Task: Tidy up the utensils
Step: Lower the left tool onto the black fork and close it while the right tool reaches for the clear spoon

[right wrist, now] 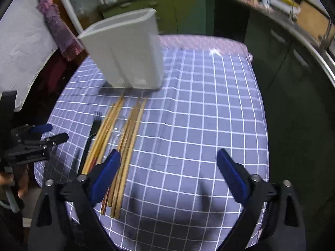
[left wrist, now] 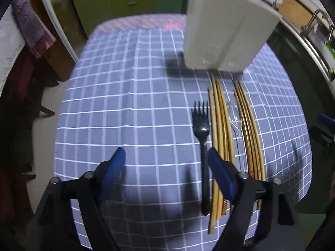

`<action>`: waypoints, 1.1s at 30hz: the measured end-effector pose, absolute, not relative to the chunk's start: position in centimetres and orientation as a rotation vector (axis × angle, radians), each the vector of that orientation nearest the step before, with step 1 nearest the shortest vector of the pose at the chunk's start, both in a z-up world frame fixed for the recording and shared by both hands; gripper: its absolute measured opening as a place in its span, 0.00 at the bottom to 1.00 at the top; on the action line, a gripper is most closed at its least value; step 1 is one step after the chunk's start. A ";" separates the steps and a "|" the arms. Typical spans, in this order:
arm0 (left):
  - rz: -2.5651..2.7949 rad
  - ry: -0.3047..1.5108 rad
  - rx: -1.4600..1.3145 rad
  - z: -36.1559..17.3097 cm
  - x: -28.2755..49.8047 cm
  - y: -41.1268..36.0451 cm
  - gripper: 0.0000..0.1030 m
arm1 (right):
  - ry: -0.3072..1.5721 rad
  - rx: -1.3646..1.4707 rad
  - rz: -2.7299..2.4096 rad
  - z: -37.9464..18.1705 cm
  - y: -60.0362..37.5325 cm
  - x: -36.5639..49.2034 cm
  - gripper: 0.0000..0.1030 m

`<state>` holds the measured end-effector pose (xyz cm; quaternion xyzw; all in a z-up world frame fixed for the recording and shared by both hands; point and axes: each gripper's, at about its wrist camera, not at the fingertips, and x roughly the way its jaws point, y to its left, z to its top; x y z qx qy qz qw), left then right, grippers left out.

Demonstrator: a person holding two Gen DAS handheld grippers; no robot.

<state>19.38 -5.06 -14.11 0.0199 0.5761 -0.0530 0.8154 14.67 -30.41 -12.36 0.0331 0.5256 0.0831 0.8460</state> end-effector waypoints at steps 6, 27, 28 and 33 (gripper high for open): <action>-0.130 1.288 0.039 -14.9 20.8 -6.6 0.57 | 1.153 0.020 0.181 -13.0 -29.6 15.6 0.65; -0.149 1.393 0.103 -18.2 22.5 -11.5 0.10 | 1.189 0.007 0.237 -14.4 -28.2 16.4 0.52; -0.149 1.391 0.106 -18.3 22.6 -11.6 0.10 | 1.191 0.003 0.238 -14.3 -28.0 16.5 0.52; -0.148 1.353 0.101 -18.0 22.0 -10.9 0.09 | 1.232 -0.020 0.274 -14.0 -26.0 16.8 0.43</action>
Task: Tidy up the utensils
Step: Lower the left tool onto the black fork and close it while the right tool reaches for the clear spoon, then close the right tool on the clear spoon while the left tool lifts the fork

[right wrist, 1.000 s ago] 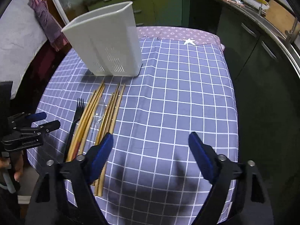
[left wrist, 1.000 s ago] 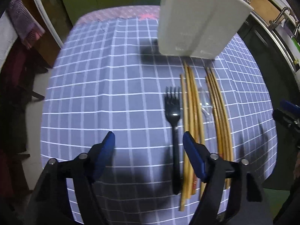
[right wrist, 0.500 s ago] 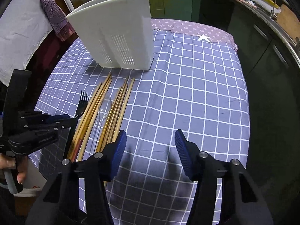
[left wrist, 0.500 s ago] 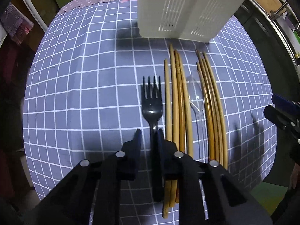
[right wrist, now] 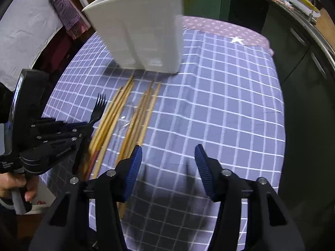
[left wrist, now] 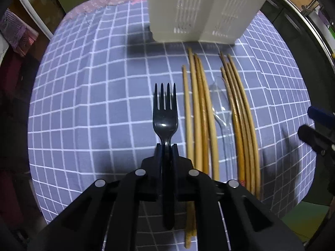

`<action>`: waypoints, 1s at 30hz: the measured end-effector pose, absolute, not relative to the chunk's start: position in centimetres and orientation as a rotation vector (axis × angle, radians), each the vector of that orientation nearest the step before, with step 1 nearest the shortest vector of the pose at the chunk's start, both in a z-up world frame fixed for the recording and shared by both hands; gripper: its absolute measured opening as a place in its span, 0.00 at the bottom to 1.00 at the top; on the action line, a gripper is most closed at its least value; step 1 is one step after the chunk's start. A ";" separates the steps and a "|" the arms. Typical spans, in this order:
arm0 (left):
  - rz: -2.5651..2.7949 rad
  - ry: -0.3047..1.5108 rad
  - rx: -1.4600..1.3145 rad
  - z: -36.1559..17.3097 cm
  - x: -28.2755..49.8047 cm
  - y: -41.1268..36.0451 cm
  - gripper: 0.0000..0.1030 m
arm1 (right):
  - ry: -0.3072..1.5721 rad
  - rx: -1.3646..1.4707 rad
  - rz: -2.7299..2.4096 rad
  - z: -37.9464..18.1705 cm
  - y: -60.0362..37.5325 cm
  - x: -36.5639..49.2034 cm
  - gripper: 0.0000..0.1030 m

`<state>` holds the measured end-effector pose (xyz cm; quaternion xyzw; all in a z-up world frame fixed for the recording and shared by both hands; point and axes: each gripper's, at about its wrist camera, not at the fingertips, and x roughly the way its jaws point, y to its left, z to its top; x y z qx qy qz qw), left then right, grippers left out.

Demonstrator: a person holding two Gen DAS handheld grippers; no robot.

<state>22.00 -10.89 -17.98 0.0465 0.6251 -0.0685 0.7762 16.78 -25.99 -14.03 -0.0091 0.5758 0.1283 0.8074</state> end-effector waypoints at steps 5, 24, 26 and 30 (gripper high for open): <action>-0.123 1.265 0.049 -15.8 21.4 -7.9 0.09 | 1.324 -0.058 0.325 -15.0 -22.5 17.5 0.24; -0.146 1.114 -0.007 -12.2 18.8 -2.4 0.09 | 1.514 -0.002 0.261 -18.7 -16.9 21.6 0.14; -0.154 1.110 -0.007 -12.1 18.6 -2.3 0.09 | 1.533 0.005 0.255 -19.3 -16.9 21.9 0.14; -0.163 1.100 -0.011 -11.9 18.4 -2.0 0.09 | 1.543 -0.001 0.225 -20.2 -16.2 22.2 0.14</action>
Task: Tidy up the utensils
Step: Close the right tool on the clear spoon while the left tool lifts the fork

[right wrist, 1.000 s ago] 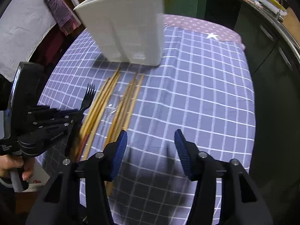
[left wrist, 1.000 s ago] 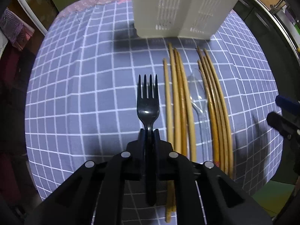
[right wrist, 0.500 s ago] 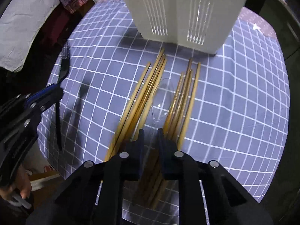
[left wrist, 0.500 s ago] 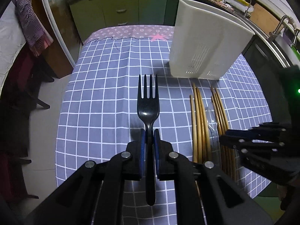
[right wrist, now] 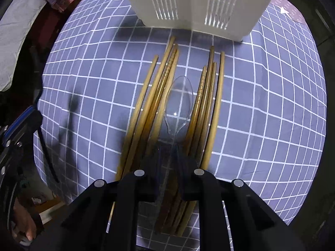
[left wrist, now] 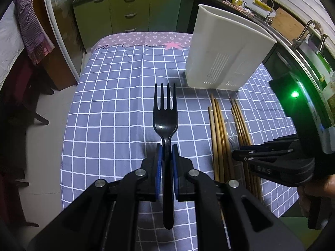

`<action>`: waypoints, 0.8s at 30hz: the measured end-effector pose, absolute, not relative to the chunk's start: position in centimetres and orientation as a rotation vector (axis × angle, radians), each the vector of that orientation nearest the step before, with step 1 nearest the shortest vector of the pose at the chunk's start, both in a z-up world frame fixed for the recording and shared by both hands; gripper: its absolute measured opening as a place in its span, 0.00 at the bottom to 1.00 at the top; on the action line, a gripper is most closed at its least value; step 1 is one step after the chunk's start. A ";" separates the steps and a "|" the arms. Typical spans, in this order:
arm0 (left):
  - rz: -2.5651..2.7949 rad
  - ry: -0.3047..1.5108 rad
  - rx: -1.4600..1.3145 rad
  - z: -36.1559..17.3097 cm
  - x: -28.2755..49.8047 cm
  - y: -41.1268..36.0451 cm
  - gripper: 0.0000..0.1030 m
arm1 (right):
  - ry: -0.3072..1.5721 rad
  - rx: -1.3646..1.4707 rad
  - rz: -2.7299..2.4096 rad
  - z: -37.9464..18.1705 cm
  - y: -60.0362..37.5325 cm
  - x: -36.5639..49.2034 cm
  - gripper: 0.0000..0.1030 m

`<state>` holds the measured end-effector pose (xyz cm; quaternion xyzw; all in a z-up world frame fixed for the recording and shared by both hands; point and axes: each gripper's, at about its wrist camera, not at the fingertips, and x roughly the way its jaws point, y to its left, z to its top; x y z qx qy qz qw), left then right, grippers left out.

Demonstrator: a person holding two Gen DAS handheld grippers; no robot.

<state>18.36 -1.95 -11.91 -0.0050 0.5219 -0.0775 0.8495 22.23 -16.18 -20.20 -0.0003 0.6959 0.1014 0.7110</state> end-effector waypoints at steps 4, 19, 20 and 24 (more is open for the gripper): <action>-0.175 1.082 -0.015 -11.6 18.1 -1.8 0.09 | 1.527 -0.005 0.211 -20.4 -15.7 22.1 0.11; -0.265 0.753 -0.104 -1.0 20.3 -3.0 0.09 | 1.077 0.269 0.451 -9.2 -21.5 16.0 0.09; -0.270 0.693 -0.111 0.3 20.9 -3.4 0.09 | 1.033 0.282 0.459 -8.2 -22.1 15.7 0.09; -0.314 0.532 -0.129 3.2 24.1 -5.5 0.09 | 0.884 0.283 0.455 -5.5 -24.1 14.3 0.09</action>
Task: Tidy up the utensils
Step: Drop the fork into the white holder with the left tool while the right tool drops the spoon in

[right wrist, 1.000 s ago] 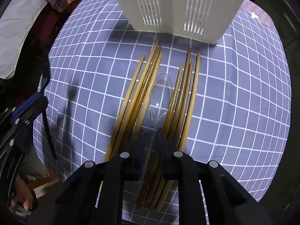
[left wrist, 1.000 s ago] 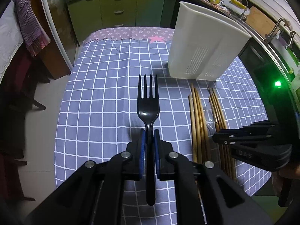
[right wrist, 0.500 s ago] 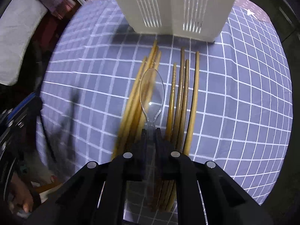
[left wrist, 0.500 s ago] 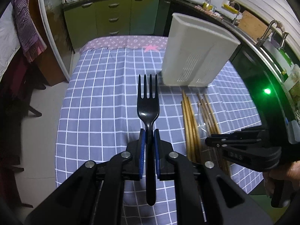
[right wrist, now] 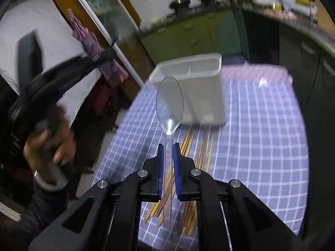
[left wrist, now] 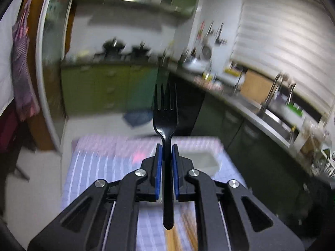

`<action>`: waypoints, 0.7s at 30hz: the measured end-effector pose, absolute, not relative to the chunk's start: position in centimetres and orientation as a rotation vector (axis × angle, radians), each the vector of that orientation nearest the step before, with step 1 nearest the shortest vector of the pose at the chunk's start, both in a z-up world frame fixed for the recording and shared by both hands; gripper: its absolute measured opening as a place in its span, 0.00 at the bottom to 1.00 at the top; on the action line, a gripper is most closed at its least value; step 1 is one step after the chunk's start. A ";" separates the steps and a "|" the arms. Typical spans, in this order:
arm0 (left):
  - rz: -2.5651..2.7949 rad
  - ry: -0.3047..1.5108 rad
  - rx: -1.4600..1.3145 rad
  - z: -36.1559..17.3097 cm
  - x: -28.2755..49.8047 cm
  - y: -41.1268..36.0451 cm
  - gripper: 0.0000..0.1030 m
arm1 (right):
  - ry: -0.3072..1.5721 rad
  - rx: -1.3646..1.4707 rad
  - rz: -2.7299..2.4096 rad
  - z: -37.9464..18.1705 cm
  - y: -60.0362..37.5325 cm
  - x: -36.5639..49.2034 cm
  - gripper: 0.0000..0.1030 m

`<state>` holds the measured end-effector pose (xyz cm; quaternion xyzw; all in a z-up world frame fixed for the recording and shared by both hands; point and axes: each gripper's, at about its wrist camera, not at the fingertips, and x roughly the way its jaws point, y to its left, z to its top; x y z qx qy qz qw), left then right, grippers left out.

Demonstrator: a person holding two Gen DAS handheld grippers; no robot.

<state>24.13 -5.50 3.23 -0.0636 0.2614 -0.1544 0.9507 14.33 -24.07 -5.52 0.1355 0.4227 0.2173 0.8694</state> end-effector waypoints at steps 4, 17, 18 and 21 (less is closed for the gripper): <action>-0.297 0.430 -0.141 3.7 27.7 -7.4 0.09 | 0.829 0.299 0.463 -4.1 -26.5 14.1 0.09; -0.235 0.443 -0.059 -4.4 32.6 -10.5 0.09 | 0.706 0.272 0.429 -2.1 -29.2 13.9 0.10; -0.238 0.455 -0.059 -4.9 32.6 -10.5 0.09 | 0.697 0.270 0.421 -1.8 -29.3 14.3 0.09; -0.244 0.477 -0.053 -5.8 31.8 -10.2 0.15 | 0.674 0.281 0.409 -1.0 -29.6 15.5 0.10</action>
